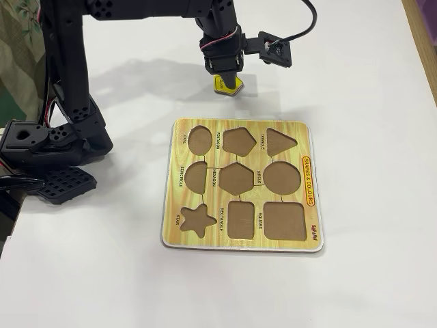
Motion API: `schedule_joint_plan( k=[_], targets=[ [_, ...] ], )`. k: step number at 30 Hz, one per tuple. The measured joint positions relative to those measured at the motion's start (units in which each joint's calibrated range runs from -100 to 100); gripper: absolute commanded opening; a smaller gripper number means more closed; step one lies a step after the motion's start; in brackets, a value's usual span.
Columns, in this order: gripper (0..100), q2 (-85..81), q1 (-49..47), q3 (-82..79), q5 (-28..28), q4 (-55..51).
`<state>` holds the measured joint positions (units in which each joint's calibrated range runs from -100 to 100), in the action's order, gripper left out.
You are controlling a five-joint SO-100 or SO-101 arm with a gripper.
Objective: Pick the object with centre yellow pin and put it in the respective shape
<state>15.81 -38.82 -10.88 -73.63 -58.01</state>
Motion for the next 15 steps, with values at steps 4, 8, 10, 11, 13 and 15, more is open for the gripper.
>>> schedule_joint_plan(
  k=[4, 8, 10, 11, 13, 15],
  targets=[
    [7, 0.0, 0.0, 0.0, 0.0, 0.0],
    [7, 0.26, 0.0, 0.0, 0.0, 0.0],
    [7, 0.34, 0.0, 0.0, 0.0, 0.0],
    [7, 0.95, 0.0, 0.0, 0.0, 0.0],
    [7, 2.32, 0.0, 0.09, 0.0, 0.09],
    [7, 2.41, 0.0, 0.09, 0.0, 0.09]
  ],
)
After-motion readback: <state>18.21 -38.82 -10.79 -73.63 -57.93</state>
